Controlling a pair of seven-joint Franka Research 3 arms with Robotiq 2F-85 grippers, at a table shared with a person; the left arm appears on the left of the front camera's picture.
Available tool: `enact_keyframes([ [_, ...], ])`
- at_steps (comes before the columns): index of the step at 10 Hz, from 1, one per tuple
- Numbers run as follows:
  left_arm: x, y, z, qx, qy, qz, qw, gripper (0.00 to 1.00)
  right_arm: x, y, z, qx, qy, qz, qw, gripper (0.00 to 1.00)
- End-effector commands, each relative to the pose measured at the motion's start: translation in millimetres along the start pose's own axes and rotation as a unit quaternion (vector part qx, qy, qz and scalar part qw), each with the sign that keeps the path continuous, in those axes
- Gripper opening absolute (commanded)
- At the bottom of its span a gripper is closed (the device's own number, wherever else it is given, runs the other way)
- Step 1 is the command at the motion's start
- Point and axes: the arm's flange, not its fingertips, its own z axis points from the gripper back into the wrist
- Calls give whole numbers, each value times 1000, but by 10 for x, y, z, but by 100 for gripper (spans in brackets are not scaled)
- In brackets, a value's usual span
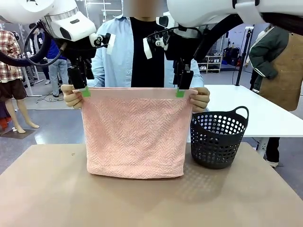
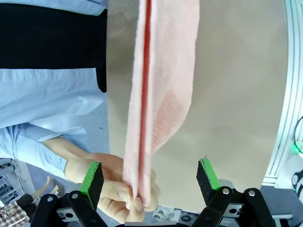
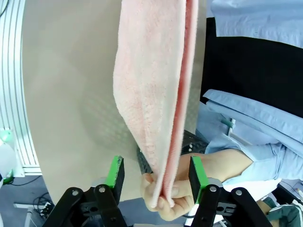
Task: Fold the towel.
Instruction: Release the end of the 100 cm Hotel Towel you were holding and grab the top end of the folded side.
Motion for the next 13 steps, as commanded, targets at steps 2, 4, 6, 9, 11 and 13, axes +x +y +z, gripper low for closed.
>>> enact_keyframes([
  [2,-25,140,-92,11,12,-7,1000,100,-62,-119,-43,-19,-1,12,1000,69],
  [4,-39,213,-200,-7,7,-1,1000,100,-75,-173,-106,-13,-12,13,1000,69],
  [6,-45,255,-320,-19,0,2,1000,100,-84,-233,-213,0,-15,3,1000,69],
  [9,-31,252,-559,-38,-4,7,999,100,-77,-295,-486,25,-7,-11,1000,69],
  [11,-14,243,-656,-39,-5,7,999,100,-81,-297,-581,28,-13,-15,999,69],
  [13,-38,229,-675,-32,8,8,999,41,-73,-287,-578,23,-9,-13,1000,11],
])
